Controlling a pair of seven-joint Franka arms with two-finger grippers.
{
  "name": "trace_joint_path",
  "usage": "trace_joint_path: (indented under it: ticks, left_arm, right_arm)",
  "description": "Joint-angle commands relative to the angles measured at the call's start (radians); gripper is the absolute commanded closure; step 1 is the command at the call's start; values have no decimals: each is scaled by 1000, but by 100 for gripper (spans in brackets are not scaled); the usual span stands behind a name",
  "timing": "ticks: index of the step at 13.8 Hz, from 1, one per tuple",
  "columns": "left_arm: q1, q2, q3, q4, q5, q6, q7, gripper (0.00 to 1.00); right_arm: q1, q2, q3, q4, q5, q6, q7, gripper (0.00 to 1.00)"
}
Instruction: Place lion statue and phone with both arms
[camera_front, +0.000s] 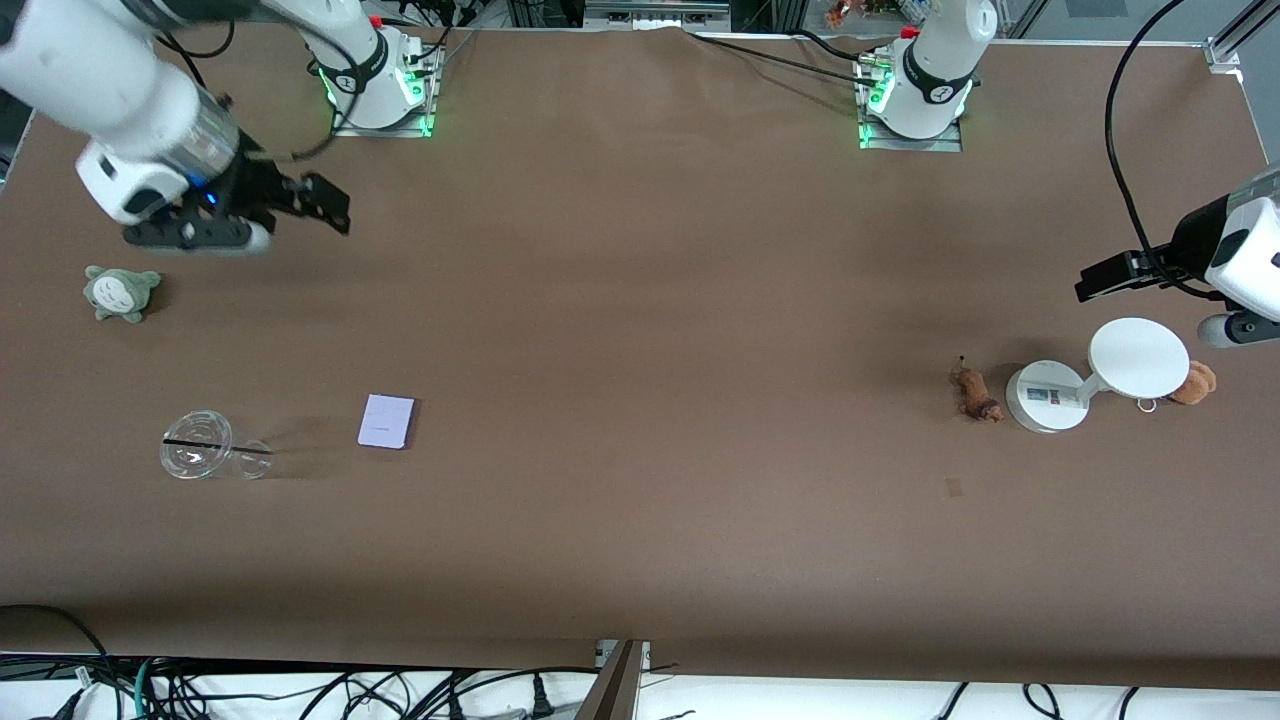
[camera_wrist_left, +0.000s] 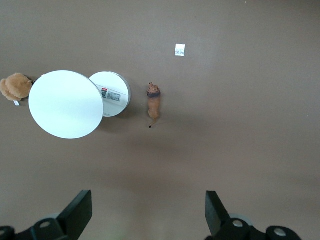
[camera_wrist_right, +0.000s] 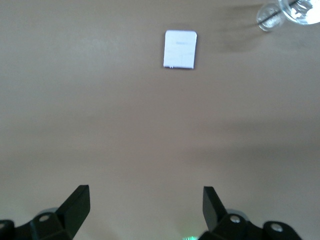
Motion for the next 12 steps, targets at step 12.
trace_joint_path:
  ticks: [12]
  left_arm:
    - [-2, 12, 6, 33, -19, -27, 17, 0]
  right_arm:
    - [-176, 138, 31, 295, -12, -191, -113, 0]
